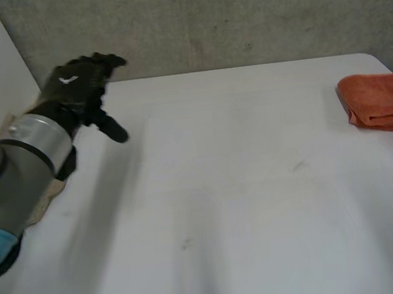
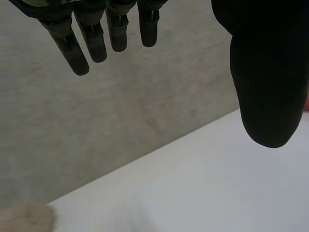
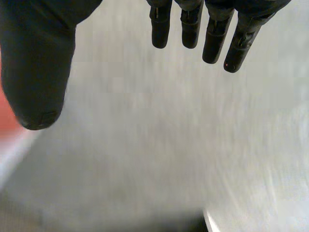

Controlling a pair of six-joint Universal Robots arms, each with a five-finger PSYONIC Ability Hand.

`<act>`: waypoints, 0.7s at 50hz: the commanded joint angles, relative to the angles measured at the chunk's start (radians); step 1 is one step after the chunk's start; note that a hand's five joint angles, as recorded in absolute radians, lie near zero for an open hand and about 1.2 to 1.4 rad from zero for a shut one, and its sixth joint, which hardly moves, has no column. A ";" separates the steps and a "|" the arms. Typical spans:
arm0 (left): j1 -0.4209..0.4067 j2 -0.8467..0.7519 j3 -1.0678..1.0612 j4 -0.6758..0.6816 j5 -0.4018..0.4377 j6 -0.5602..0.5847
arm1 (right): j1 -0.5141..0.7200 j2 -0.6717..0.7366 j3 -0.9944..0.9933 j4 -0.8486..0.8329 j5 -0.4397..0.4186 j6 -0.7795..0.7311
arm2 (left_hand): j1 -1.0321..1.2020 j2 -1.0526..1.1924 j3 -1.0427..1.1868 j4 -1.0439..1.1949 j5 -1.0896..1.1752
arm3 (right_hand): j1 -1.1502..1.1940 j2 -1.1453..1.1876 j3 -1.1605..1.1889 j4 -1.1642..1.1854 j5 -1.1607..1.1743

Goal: Fold the laundry.

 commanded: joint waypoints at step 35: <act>0.472 -0.477 0.131 -0.069 0.171 0.641 | 0.725 -0.226 0.903 -0.221 -0.332 0.204 | 0.016 0.005 0.001 0.006 -0.017 | -0.028 -0.040 -0.037 -0.056 -0.062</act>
